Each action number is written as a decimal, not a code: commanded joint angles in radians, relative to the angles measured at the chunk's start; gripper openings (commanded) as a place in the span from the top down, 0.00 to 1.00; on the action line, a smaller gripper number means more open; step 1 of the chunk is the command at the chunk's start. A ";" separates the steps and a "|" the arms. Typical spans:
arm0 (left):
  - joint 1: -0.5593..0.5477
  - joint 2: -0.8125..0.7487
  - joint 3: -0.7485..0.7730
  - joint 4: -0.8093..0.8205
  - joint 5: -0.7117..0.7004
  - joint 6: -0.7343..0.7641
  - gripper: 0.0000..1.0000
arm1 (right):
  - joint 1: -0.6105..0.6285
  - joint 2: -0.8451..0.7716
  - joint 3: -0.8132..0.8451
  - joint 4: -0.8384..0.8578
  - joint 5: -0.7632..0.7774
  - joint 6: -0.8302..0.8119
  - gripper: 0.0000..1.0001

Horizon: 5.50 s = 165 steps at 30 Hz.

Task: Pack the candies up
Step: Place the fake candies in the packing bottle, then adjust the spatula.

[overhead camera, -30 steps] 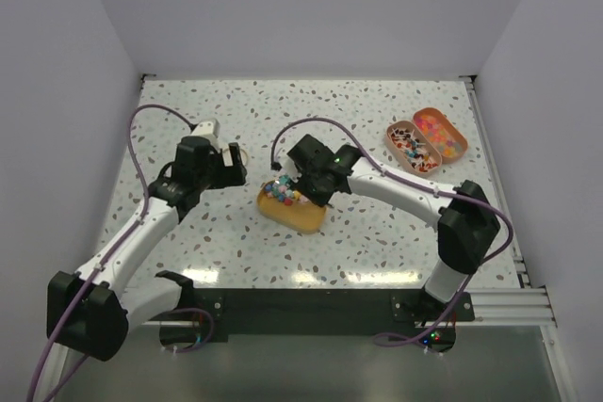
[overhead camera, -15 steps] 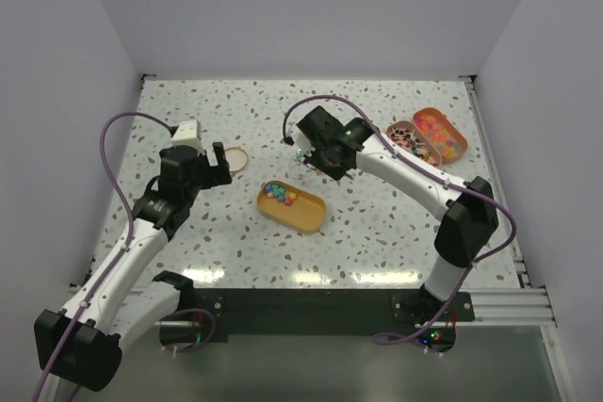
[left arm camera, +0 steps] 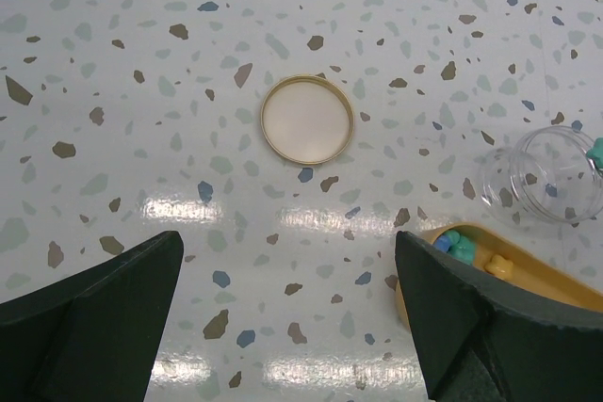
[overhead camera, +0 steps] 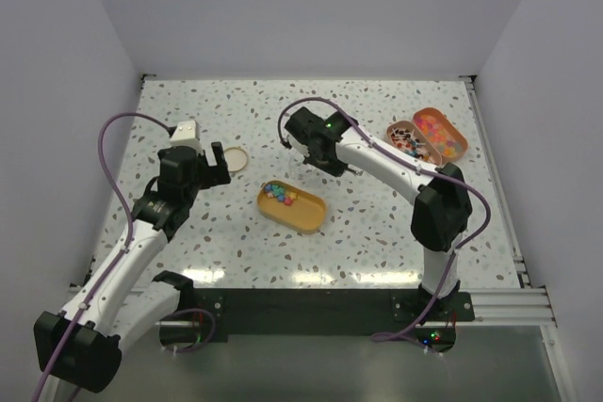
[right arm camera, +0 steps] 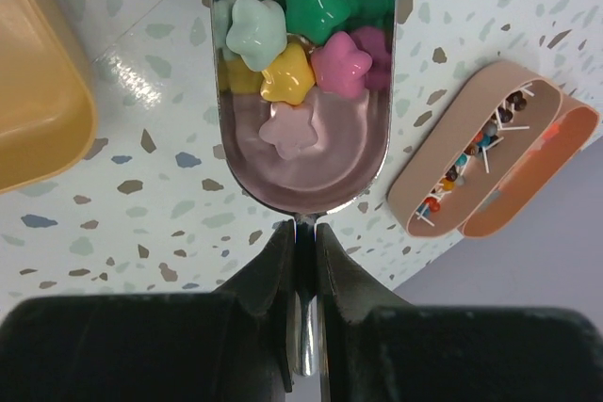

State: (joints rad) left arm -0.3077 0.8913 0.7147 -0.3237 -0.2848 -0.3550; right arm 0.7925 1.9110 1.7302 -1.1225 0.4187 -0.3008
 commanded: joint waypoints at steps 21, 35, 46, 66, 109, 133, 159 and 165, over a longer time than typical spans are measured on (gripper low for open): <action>0.007 -0.026 -0.009 0.020 -0.016 0.024 0.00 | 0.094 0.103 0.135 -0.115 0.199 -0.029 1.00; 0.007 -0.025 -0.014 0.023 -0.011 0.025 0.00 | 0.155 0.143 0.151 -0.138 0.331 -0.043 1.00; 0.007 -0.018 -0.015 0.029 -0.001 0.028 0.00 | 0.182 0.123 0.109 -0.125 0.426 -0.060 1.00; 0.012 0.006 -0.020 0.116 0.270 0.045 0.00 | 0.146 -0.266 -0.177 0.196 -0.096 0.000 1.00; 0.009 0.278 -0.014 0.368 0.937 -0.183 0.79 | 0.056 -0.589 -0.696 0.765 -0.589 -0.041 1.00; 0.050 0.267 -0.032 0.406 1.024 -0.453 1.00 | -0.001 -0.702 -0.870 0.895 -0.641 0.075 0.62; 0.078 0.291 -0.095 0.440 1.038 -0.496 1.00 | -0.026 -0.797 -0.857 0.906 -0.699 0.098 1.00; 0.099 0.321 -0.112 0.445 1.027 -0.478 1.00 | -0.026 -0.834 -0.836 0.857 -0.696 0.098 1.00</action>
State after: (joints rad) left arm -0.2508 1.1931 0.6292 0.1287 0.7940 -0.8803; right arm 0.7792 1.1244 0.8505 -0.2321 -0.2974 -0.2222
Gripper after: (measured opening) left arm 0.094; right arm 0.143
